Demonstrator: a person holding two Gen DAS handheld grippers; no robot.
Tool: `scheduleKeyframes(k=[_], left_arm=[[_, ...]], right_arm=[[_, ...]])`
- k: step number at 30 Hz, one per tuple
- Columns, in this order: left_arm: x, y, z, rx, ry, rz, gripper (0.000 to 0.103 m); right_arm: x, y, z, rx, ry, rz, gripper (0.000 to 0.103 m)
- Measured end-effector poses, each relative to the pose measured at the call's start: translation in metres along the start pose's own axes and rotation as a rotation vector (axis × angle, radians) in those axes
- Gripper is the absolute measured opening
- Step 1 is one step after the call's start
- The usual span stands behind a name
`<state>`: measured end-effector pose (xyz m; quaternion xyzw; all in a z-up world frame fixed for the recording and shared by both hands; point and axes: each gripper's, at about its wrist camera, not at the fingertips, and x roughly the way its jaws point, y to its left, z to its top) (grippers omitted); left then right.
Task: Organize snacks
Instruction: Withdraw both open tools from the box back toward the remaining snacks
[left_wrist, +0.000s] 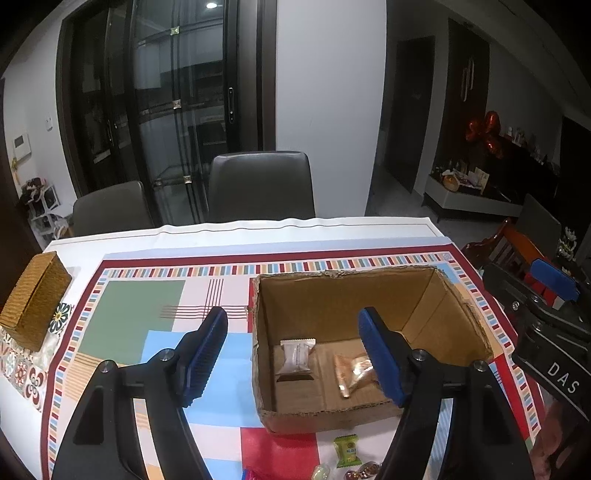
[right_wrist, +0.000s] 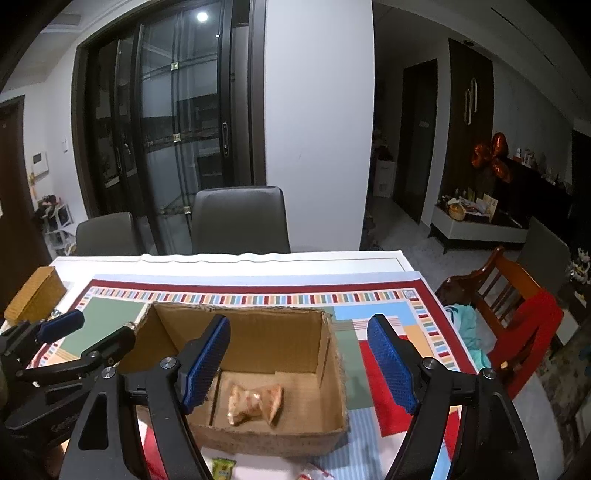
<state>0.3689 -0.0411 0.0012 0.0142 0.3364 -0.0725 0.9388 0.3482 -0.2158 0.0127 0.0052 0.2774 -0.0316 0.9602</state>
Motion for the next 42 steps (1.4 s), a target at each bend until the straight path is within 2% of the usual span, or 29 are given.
scheduleKeyframes(k=[21, 42], left_arm=[[-0.036, -0.001, -0.017, 0.005, -0.024, 0.004, 0.073], [-0.064, -0.012, -0.047, 0.034, -0.034, 0.007, 0.073]], right_arm=[[-0.040, -0.002, -0.013, -0.009, -0.029, 0.001, 0.077], [-0.068, -0.015, -0.037, 0.020, -0.031, 0.000, 0.077]])
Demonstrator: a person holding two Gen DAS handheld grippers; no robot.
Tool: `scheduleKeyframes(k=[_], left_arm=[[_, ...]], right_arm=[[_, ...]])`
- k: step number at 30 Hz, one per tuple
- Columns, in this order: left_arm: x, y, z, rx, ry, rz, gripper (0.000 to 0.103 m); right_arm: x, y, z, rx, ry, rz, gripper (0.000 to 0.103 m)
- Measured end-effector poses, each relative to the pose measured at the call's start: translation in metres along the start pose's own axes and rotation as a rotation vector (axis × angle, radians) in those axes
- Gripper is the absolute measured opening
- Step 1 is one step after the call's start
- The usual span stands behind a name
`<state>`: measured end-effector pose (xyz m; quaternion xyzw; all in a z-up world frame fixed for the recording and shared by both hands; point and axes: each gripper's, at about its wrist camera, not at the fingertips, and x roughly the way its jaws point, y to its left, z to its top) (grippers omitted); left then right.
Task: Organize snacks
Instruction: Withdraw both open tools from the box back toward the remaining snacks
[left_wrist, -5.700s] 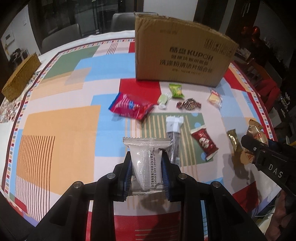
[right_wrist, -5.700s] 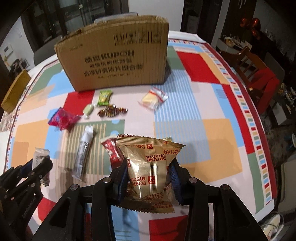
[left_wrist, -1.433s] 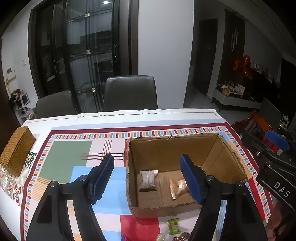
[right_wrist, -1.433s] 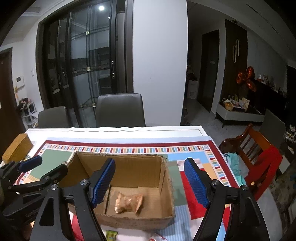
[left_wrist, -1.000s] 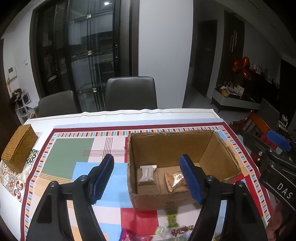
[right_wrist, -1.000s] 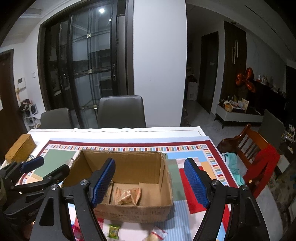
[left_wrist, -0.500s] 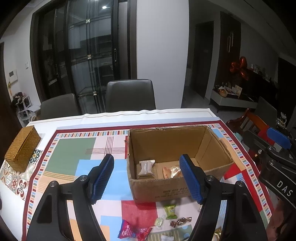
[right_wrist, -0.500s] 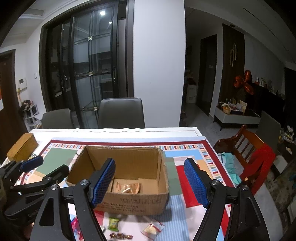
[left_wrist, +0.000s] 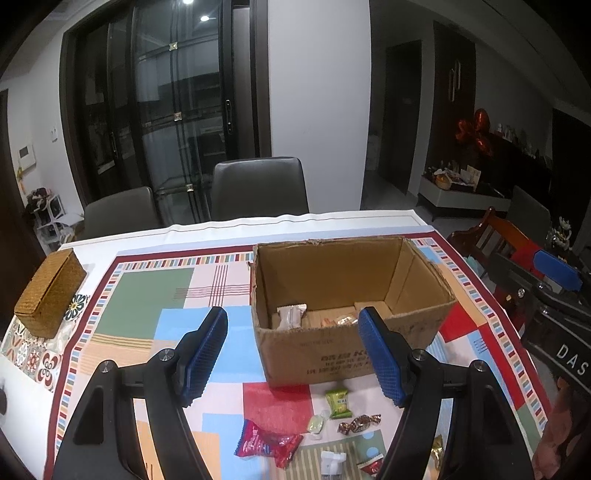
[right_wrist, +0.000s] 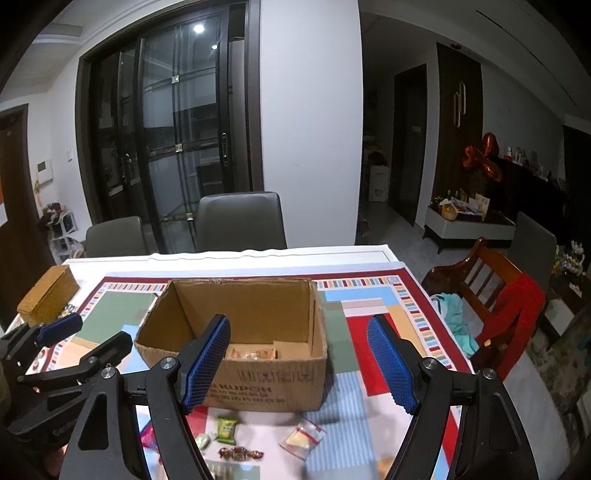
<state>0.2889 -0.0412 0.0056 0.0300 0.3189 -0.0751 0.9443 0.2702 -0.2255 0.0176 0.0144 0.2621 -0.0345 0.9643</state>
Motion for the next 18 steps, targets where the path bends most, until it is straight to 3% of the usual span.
scheduleKeyframes(k=[18], left_arm=[[-0.016, -0.016, -0.035, 0.023, 0.011, 0.012, 0.073]], right_arm=[[-0.016, -0.010, -0.028, 0.002, 0.019, -0.002, 0.077]])
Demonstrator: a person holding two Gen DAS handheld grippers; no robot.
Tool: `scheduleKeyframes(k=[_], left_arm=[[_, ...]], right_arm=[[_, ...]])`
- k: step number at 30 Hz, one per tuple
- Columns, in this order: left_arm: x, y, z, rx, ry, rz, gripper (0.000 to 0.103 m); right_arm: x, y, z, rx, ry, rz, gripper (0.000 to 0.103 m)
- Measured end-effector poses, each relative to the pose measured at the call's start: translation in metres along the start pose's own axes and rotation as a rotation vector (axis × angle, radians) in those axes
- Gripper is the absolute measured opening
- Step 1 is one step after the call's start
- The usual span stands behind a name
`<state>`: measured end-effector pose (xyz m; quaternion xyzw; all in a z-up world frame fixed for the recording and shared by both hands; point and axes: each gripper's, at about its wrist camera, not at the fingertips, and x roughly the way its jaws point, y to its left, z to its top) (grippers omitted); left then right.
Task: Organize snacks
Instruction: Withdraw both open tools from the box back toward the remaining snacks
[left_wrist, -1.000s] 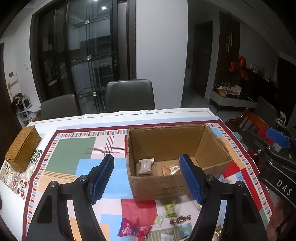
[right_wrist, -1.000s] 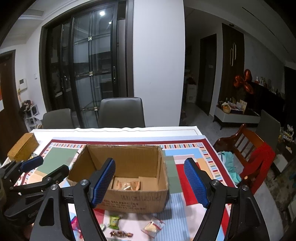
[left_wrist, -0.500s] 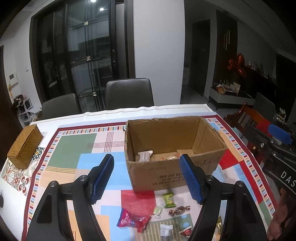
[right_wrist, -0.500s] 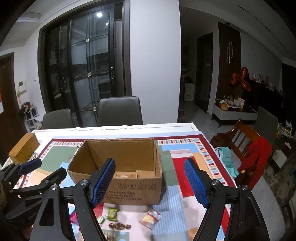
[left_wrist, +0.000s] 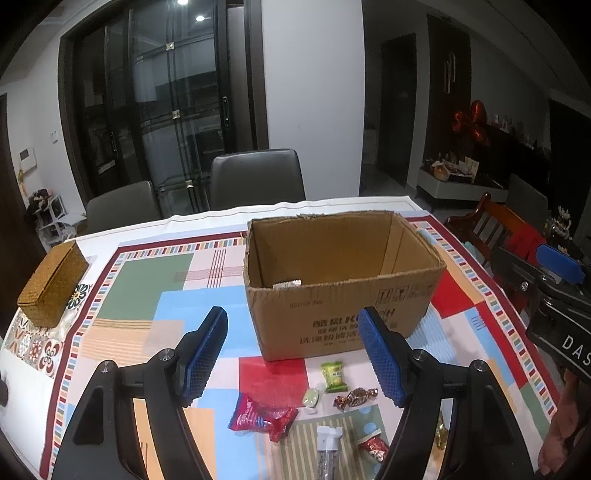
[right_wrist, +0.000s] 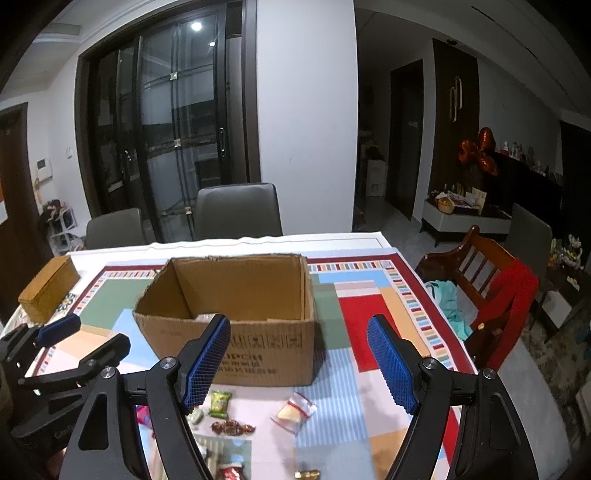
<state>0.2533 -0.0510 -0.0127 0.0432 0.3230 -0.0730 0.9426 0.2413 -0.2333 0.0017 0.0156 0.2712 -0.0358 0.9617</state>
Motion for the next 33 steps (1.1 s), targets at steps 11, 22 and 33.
scheduleKeyframes(k=[11, 22, 33], left_arm=[[-0.003, -0.006, -0.025, 0.005, 0.025, -0.002, 0.073], [-0.003, -0.012, -0.050, 0.018, 0.053, -0.005, 0.073], [-0.007, -0.017, -0.072, 0.024, 0.057, -0.018, 0.073]], right_arm=[[-0.004, -0.003, -0.022, -0.007, 0.039, 0.008, 0.077], [-0.009, -0.003, -0.043, -0.019, 0.069, -0.002, 0.077], [-0.013, -0.005, -0.071, -0.033, 0.113, -0.007, 0.077]])
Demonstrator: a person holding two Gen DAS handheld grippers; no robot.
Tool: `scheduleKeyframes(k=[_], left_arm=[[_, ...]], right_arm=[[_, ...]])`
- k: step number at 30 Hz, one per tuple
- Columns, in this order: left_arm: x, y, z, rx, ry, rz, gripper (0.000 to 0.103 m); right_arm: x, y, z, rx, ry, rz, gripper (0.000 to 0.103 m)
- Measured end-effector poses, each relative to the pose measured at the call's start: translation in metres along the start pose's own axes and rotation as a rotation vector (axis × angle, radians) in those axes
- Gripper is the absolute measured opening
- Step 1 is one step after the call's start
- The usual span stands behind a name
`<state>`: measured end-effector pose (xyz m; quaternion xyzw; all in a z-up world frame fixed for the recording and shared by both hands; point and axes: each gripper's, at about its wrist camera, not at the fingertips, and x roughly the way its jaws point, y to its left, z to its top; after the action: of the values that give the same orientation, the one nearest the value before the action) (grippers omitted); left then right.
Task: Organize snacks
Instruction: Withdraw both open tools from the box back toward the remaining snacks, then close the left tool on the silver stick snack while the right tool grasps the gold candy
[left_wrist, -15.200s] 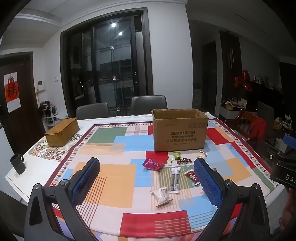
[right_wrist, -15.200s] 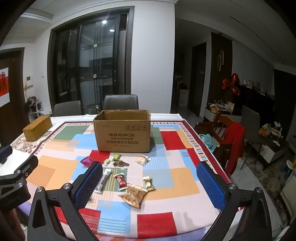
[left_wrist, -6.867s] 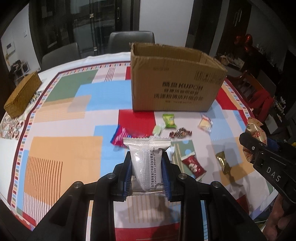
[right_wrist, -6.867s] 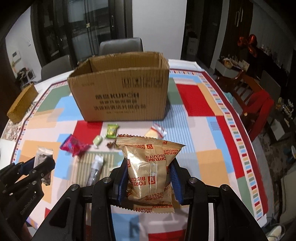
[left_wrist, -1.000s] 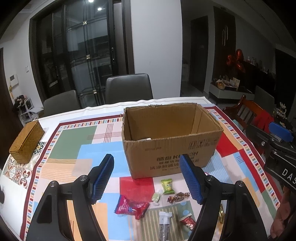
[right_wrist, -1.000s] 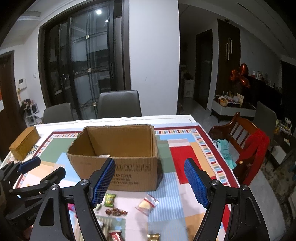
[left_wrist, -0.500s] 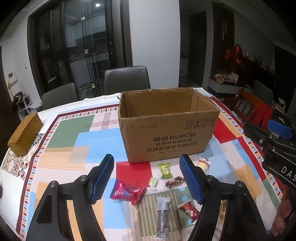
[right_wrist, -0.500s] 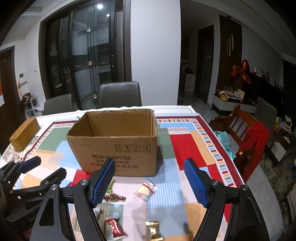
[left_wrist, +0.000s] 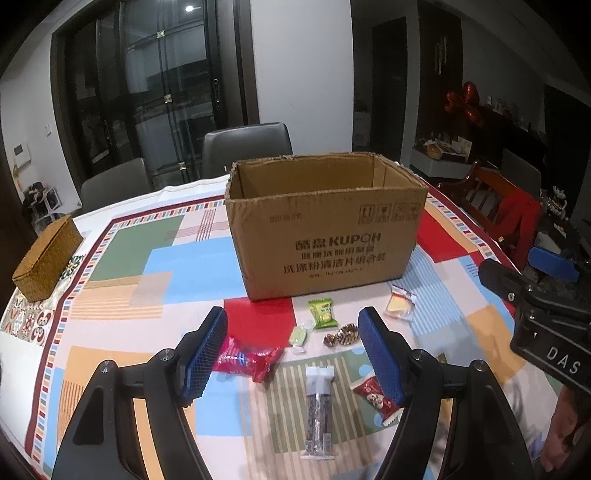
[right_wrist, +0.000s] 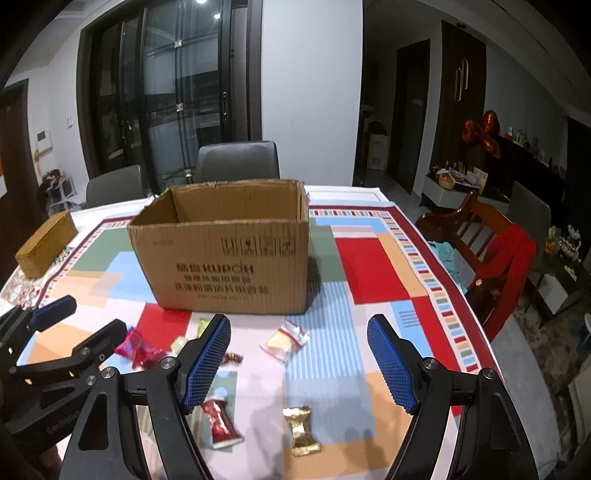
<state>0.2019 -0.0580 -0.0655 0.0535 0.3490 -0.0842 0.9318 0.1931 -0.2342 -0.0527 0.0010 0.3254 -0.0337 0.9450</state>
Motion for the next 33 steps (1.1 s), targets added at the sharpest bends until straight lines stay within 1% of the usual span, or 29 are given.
scheduleKeyframes(k=[7, 14, 20, 27, 33], left_arm=[[0.004, -0.003, -0.020, 0.001, 0.022, -0.010, 0.072], [0.011, -0.006, -0.039, 0.009, 0.036, -0.014, 0.072], [0.015, -0.012, -0.051, 0.038, 0.025, -0.010, 0.072], [0.021, -0.016, -0.064, 0.033, 0.022, -0.017, 0.072], [0.032, -0.016, -0.077, 0.022, 0.049, -0.022, 0.072]], right_arm=[[0.004, 0.000, -0.022, -0.008, 0.025, -0.002, 0.077], [0.014, -0.003, -0.043, -0.003, 0.068, -0.018, 0.077], [0.020, -0.006, -0.060, -0.008, 0.088, -0.031, 0.077], [0.029, -0.009, -0.077, -0.014, 0.111, -0.039, 0.077], [0.038, -0.007, -0.088, -0.031, 0.131, -0.037, 0.077]])
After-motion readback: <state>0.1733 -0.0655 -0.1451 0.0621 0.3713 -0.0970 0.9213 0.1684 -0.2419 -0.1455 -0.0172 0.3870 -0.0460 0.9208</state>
